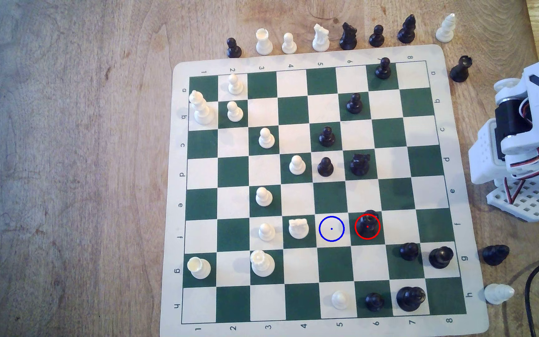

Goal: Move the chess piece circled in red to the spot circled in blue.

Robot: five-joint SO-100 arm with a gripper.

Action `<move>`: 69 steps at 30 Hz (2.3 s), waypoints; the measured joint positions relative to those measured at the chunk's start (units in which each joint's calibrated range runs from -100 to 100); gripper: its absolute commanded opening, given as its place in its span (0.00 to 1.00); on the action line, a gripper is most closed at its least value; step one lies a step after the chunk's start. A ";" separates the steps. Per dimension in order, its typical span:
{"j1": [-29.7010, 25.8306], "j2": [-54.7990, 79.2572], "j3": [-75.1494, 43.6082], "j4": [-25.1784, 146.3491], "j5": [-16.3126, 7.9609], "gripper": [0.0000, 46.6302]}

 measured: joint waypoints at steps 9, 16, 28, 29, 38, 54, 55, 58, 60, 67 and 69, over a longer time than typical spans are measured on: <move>0.00 0.00 0.00 12.99 0.20 0.00; 1.25 0.08 -1.54 52.11 0.05 0.00; 4.72 1.42 -14.10 100.80 -1.17 0.00; 4.72 2.26 -15.00 102.87 -1.32 0.00; 1.11 21.95 -36.15 144.70 -9.96 0.35; -14.23 26.98 -42.93 172.59 -10.06 0.39; -14.68 26.98 -42.93 172.83 -9.87 0.38; -15.93 26.98 -42.93 172.83 -9.82 0.36; -16.96 26.81 -41.48 172.83 -9.72 0.36; -18.88 29.58 -36.42 172.35 -9.72 0.35; -18.95 30.75 -35.97 170.84 -9.72 0.33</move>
